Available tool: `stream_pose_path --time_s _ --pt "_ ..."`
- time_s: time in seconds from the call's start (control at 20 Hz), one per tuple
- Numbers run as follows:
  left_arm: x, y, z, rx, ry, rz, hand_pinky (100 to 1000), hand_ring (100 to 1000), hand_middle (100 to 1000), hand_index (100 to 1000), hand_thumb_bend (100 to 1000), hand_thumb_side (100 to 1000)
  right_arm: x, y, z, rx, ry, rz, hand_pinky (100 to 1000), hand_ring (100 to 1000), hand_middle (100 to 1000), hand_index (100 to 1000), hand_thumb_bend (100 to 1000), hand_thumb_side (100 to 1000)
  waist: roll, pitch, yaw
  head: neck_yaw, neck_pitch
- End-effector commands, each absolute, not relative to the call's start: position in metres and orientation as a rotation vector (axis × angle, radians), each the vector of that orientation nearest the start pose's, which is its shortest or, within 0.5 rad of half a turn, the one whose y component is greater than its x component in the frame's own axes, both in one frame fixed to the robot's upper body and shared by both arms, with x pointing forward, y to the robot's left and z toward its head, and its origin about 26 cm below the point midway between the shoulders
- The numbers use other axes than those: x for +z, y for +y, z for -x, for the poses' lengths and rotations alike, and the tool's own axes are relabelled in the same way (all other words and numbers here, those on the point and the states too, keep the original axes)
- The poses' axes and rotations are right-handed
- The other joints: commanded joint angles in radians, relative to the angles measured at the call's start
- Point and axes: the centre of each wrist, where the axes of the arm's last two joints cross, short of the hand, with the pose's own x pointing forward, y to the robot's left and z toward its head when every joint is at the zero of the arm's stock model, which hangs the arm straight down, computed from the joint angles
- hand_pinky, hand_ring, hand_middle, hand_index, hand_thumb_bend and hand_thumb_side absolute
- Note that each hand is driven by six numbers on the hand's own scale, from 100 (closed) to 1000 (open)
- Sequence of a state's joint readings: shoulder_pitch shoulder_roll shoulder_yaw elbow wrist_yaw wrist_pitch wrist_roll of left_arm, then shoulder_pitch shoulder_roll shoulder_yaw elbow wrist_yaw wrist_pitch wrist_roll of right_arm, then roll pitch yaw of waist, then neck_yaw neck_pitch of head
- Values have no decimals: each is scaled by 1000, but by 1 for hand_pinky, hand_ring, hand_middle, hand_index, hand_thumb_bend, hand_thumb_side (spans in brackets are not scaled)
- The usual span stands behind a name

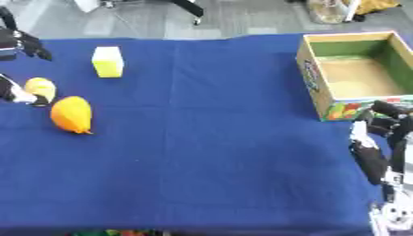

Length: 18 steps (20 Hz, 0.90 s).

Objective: Pick up the objects with one hand, pass them to the other hand, and then place them into the box on the other side of the table.

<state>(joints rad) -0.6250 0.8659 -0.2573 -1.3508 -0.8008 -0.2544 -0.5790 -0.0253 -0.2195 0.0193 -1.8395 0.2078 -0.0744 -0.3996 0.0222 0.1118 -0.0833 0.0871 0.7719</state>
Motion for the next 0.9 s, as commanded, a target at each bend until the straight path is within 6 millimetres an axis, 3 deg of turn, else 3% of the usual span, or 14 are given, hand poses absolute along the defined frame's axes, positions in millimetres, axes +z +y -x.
stream_pose_path --time_s 0.05,0.6,0.9 --pt "224 378 -397 -1845 -1023 -974 767 715 709 819 550 495 82 -277 -277 16 -2000 589 669 656 695 754 100 354 10 -28 -1 2 -2" --pt "194 380 -408 -1864 -940 -806 756 677 657 768 475 458 83 -276 -278 16 -2004 585 669 656 695 754 100 353 7 -27 -4 3 -2" --pt "182 380 -410 -1849 -932 -823 733 640 619 732 406 393 84 -276 -278 18 -2006 582 669 656 695 754 100 352 6 -26 -4 5 -2"
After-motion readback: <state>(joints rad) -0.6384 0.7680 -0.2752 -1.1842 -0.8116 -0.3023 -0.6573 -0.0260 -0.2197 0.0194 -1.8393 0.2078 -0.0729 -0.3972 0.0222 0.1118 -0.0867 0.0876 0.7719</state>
